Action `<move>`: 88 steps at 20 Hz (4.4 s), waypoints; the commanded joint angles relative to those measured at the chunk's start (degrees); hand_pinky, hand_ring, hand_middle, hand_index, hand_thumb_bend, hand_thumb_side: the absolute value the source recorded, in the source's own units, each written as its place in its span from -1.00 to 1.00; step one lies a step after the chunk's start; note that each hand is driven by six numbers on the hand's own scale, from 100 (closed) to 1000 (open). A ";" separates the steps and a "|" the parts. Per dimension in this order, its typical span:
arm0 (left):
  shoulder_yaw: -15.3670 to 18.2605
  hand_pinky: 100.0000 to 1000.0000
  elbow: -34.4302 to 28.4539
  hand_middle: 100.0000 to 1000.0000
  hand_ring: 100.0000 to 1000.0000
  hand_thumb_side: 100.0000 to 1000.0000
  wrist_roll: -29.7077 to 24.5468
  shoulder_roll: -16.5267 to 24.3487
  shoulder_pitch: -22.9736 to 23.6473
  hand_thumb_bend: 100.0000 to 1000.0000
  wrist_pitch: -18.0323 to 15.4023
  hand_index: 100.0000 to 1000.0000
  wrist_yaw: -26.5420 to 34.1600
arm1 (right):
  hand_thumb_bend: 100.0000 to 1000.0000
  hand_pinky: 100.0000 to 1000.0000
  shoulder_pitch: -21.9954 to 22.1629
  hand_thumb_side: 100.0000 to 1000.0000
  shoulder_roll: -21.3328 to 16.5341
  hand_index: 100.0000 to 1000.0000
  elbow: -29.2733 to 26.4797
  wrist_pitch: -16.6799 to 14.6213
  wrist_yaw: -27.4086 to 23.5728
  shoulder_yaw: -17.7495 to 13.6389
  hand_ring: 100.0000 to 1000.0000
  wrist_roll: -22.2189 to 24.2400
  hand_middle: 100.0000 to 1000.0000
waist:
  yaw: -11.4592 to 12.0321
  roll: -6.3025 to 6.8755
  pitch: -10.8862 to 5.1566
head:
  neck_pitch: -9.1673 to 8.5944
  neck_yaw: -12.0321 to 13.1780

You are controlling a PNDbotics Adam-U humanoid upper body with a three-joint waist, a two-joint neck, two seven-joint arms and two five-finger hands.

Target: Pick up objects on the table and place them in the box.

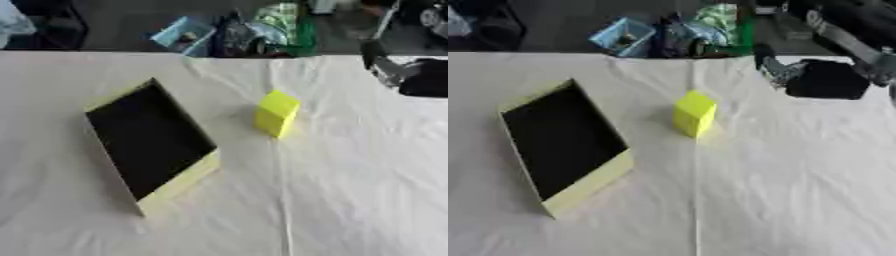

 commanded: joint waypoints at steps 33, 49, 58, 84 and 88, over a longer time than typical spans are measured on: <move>-2.77 0.28 -0.86 0.47 0.45 -0.12 -4.65 0.48 -5.32 -1.00 0.75 0.76 1.19 | -1.00 1.00 -5.67 0.99 -2.52 1.00 7.75 -3.36 -1.53 3.04 0.90 6.94 0.89 | 0.32 -0.10 -5.81 | 9.25 3.70; -4.76 0.28 -0.86 0.47 0.45 -0.12 -7.80 0.24 -8.57 -1.00 0.07 0.76 0.08 | -1.00 1.00 -8.13 0.92 -0.86 1.00 11.25 -2.43 -0.96 4.90 0.94 9.99 0.82 | 1.22 -1.54 -6.51 | 9.52 0.28; -4.95 0.28 -0.86 0.47 0.45 -0.12 -7.80 0.26 -8.36 -1.00 -0.56 0.76 0.24 | -1.00 1.00 -11.92 0.82 1.14 1.00 14.90 -4.95 0.62 7.18 0.97 15.00 0.89 | 1.33 -2.40 -6.03 | 8.21 -2.95; -4.98 0.27 -0.86 0.46 0.44 -0.13 -7.87 -0.32 -7.86 -1.00 -0.34 0.75 0.65 | -1.00 0.74 -15.25 1.00 5.43 0.96 24.32 5.18 -3.56 9.24 0.60 2.94 0.44 | 2.51 -2.22 -6.34 | 6.00 -1.44; -4.96 0.27 -0.86 0.46 0.44 -0.13 -7.84 -0.32 -7.80 -1.00 -0.35 0.75 0.58 | -1.00 0.66 -15.25 0.93 5.43 0.91 23.85 9.13 -3.56 9.89 0.59 -2.48 0.44 | 2.58 -2.17 -6.32 | 6.21 -1.43</move>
